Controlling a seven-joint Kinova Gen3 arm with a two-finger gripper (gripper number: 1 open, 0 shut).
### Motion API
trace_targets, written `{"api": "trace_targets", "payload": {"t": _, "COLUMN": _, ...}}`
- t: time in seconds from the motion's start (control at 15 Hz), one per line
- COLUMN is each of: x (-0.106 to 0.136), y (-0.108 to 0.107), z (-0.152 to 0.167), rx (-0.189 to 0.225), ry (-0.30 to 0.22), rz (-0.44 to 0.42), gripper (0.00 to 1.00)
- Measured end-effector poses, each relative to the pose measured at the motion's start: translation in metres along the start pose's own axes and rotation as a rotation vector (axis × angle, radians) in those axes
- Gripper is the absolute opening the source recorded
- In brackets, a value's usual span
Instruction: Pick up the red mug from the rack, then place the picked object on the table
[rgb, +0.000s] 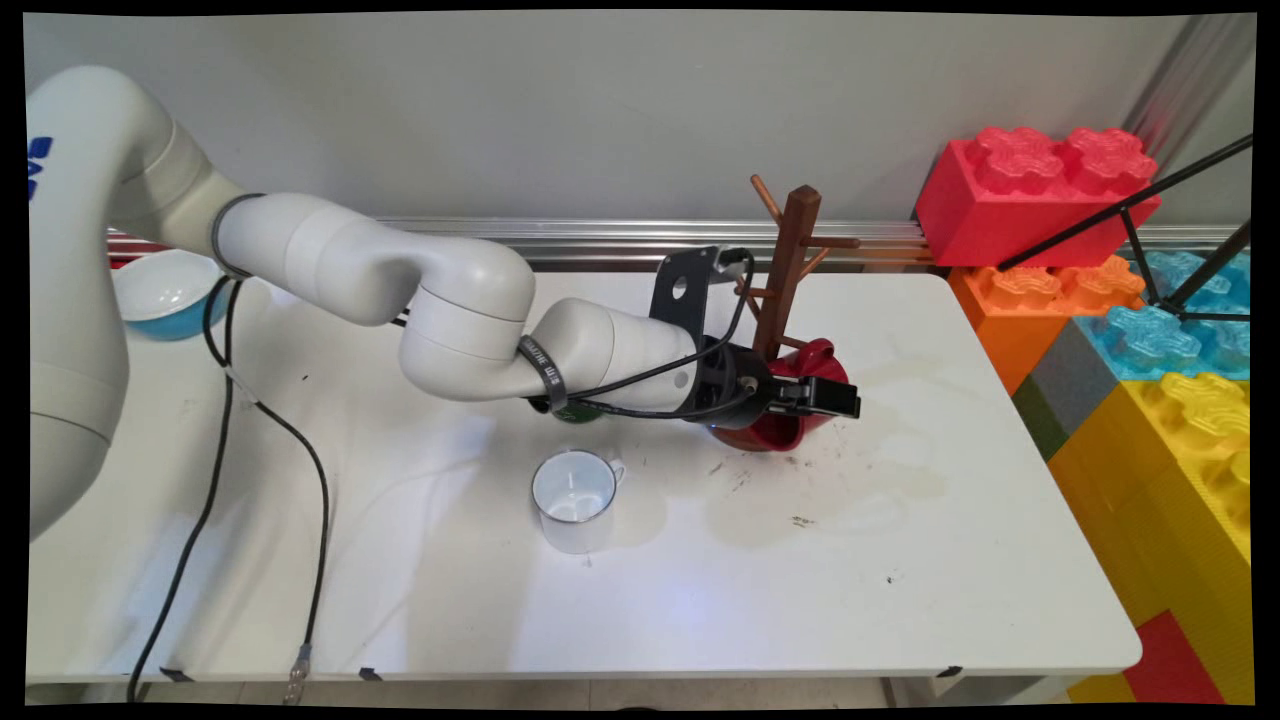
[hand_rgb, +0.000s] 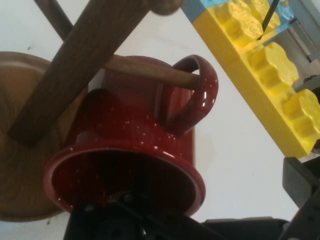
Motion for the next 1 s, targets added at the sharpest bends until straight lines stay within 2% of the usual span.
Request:
{"api": "trace_targets", "payload": {"t": 0.27, "x": -0.0018, "y": -0.0002, "z": 0.0044, "rx": -0.003, "ry": 0.006, "rz": -0.001, "gripper": 1.0}}
{"api": "trace_targets", "payload": {"t": 0.33, "x": -0.0022, "y": 0.0, "z": 0.0048, "rx": -0.003, "ry": 0.006, "rz": 0.001, "gripper": 0.0}}
{"api": "trace_targets", "payload": {"t": 1.0, "x": -0.0056, "y": -0.0019, "z": 0.0041, "rx": 0.004, "ry": 0.009, "rz": 0.019, "gripper": 0.0}}
